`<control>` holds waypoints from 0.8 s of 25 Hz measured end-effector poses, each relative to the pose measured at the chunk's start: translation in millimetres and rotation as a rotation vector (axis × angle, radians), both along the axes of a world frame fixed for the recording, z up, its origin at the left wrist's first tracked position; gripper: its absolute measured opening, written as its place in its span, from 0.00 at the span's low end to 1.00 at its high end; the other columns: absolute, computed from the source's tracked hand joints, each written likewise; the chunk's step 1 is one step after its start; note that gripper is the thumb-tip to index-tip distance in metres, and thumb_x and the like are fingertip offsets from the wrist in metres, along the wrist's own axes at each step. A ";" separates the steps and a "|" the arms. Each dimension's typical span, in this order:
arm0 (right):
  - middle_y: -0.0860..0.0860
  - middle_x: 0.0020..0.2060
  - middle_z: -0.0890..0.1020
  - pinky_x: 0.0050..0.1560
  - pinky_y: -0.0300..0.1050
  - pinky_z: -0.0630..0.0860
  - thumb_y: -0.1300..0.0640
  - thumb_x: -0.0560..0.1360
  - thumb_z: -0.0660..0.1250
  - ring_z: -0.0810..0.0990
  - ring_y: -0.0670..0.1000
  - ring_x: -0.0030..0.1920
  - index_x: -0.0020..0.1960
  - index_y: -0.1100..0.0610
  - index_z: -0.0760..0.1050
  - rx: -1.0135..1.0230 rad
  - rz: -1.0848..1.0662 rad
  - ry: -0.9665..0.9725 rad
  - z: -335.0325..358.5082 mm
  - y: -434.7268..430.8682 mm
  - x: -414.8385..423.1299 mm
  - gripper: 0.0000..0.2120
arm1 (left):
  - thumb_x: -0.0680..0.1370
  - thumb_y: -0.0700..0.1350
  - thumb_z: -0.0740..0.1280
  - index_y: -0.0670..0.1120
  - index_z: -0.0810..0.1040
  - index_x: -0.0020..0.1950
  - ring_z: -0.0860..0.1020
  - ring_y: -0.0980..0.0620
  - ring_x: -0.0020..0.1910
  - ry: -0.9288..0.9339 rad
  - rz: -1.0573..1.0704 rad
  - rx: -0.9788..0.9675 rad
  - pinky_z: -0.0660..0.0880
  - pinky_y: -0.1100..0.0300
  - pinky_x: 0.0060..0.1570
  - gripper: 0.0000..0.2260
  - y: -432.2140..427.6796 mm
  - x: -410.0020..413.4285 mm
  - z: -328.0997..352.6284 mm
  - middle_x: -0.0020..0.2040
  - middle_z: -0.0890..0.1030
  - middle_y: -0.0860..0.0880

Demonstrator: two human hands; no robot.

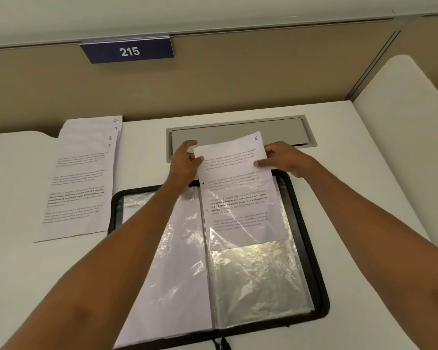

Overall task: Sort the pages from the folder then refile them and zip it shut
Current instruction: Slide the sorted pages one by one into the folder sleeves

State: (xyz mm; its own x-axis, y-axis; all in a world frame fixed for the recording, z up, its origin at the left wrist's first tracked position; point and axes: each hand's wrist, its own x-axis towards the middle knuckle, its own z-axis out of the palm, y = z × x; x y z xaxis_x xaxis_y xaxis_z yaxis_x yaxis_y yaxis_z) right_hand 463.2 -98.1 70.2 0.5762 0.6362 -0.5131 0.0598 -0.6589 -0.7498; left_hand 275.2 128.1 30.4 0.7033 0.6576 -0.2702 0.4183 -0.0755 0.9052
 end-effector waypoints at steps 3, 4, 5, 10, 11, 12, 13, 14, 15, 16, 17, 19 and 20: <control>0.50 0.54 0.87 0.59 0.50 0.82 0.60 0.74 0.77 0.86 0.51 0.53 0.62 0.59 0.82 0.016 0.015 -0.074 -2.3 -3.1 1.0 0.17 | 0.81 0.36 0.70 0.49 0.75 0.69 0.82 0.51 0.44 0.046 -0.114 0.011 0.82 0.65 0.37 0.19 0.8 -9.4 4.0 0.48 0.81 0.43; 0.49 0.54 0.87 0.60 0.50 0.82 0.61 0.73 0.78 0.86 0.51 0.53 0.62 0.58 0.83 -0.019 0.076 -0.075 -1.2 -4.9 0.1 0.18 | 0.80 0.36 0.71 0.48 0.75 0.68 0.82 0.51 0.44 0.079 -0.164 0.029 0.84 0.62 0.41 0.18 1.3 -13.0 3.3 0.49 0.82 0.44; 0.49 0.55 0.87 0.60 0.50 0.82 0.60 0.73 0.78 0.86 0.50 0.54 0.63 0.56 0.82 -0.044 0.131 -0.073 0.2 -6.9 -1.3 0.19 | 0.80 0.36 0.71 0.47 0.76 0.67 0.82 0.51 0.44 0.113 -0.203 0.054 0.84 0.58 0.43 0.17 2.0 -15.8 1.8 0.50 0.82 0.45; 0.39 0.56 0.84 0.54 0.38 0.79 0.59 0.69 0.81 0.82 0.41 0.55 0.66 0.49 0.76 -0.063 0.353 0.000 9.8 -13.3 -11.2 0.28 | 0.79 0.40 0.72 0.47 0.79 0.64 0.84 0.49 0.47 0.202 -0.301 0.208 0.83 0.60 0.43 0.13 2.4 -22.4 2.2 0.54 0.85 0.45; 0.41 0.57 0.84 0.56 0.40 0.78 0.60 0.68 0.82 0.82 0.42 0.56 0.66 0.50 0.76 -0.109 0.406 -0.050 8.6 -13.7 -11.2 0.29 | 0.79 0.42 0.72 0.49 0.79 0.62 0.84 0.46 0.49 0.234 -0.327 0.240 0.84 0.53 0.50 0.12 2.5 -23.2 1.5 0.52 0.85 0.47; 0.44 0.58 0.84 0.58 0.44 0.77 0.60 0.68 0.82 0.82 0.46 0.57 0.66 0.51 0.76 -0.145 0.434 -0.115 6.8 -14.6 -10.7 0.29 | 0.79 0.44 0.72 0.50 0.80 0.61 0.84 0.45 0.50 0.272 -0.358 0.274 0.82 0.46 0.55 0.11 2.8 -23.8 -0.4 0.49 0.84 0.49; 0.46 0.58 0.84 0.60 0.47 0.77 0.60 0.69 0.82 0.82 0.49 0.57 0.65 0.52 0.77 -0.161 0.438 -0.160 5.4 -15.6 -9.6 0.28 | 0.78 0.47 0.71 0.51 0.80 0.61 0.84 0.44 0.50 0.293 -0.389 0.305 0.80 0.42 0.59 0.11 2.6 -23.8 -2.4 0.48 0.84 0.51; 0.48 0.58 0.85 0.60 0.49 0.78 0.61 0.69 0.81 0.83 0.50 0.57 0.65 0.53 0.77 -0.159 0.418 -0.166 4.6 -16.4 -8.7 0.27 | 0.78 0.49 0.70 0.52 0.80 0.61 0.83 0.44 0.51 0.311 -0.420 0.332 0.78 0.40 0.62 0.12 2.1 -23.2 -4.4 0.49 0.84 0.51; 0.48 0.57 0.85 0.60 0.49 0.78 0.61 0.69 0.81 0.84 0.49 0.56 0.65 0.53 0.77 -0.150 0.392 -0.149 4.1 -17.1 -7.8 0.27 | 0.77 0.50 0.68 0.53 0.79 0.62 0.83 0.43 0.53 0.326 -0.450 0.351 0.75 0.38 0.64 0.14 1.0 -22.2 -5.2 0.52 0.84 0.50; 0.47 0.57 0.85 0.60 0.48 0.78 0.61 0.69 0.81 0.84 0.48 0.55 0.65 0.52 0.77 -0.150 0.384 -0.135 4.5 -17.0 -7.5 0.27 | 0.78 0.50 0.67 0.52 0.79 0.65 0.82 0.43 0.56 0.342 -0.473 0.370 0.73 0.37 0.66 0.15 -0.4 -20.9 -5.2 0.57 0.84 0.49; 0.47 0.57 0.85 0.59 0.48 0.78 0.61 0.69 0.81 0.83 0.48 0.55 0.65 0.52 0.76 -0.162 0.404 -0.139 5.0 -17.1 -7.4 0.27 | 0.80 0.49 0.67 0.51 0.78 0.67 0.81 0.42 0.58 0.347 -0.480 0.387 0.71 0.36 0.67 0.16 -1.2 -19.2 -6.0 0.61 0.84 0.48; 0.47 0.56 0.84 0.59 0.48 0.77 0.60 0.71 0.79 0.82 0.51 0.56 0.64 0.53 0.76 -0.215 0.462 -0.211 4.6 -16.9 -6.0 0.24 | 0.83 0.46 0.66 0.49 0.76 0.70 0.80 0.40 0.60 0.312 -0.457 0.407 0.71 0.35 0.68 0.15 -1.2 -16.4 -7.9 0.65 0.82 0.46; 0.47 0.56 0.84 0.59 0.49 0.77 0.59 0.72 0.79 0.82 0.52 0.56 0.63 0.53 0.77 -0.234 0.466 -0.237 3.7 -17.2 -5.3 0.22 | 0.83 0.45 0.66 0.49 0.75 0.71 0.80 0.39 0.60 0.286 -0.446 0.405 0.71 0.35 0.68 0.15 -1.1 -15.1 -7.8 0.66 0.81 0.45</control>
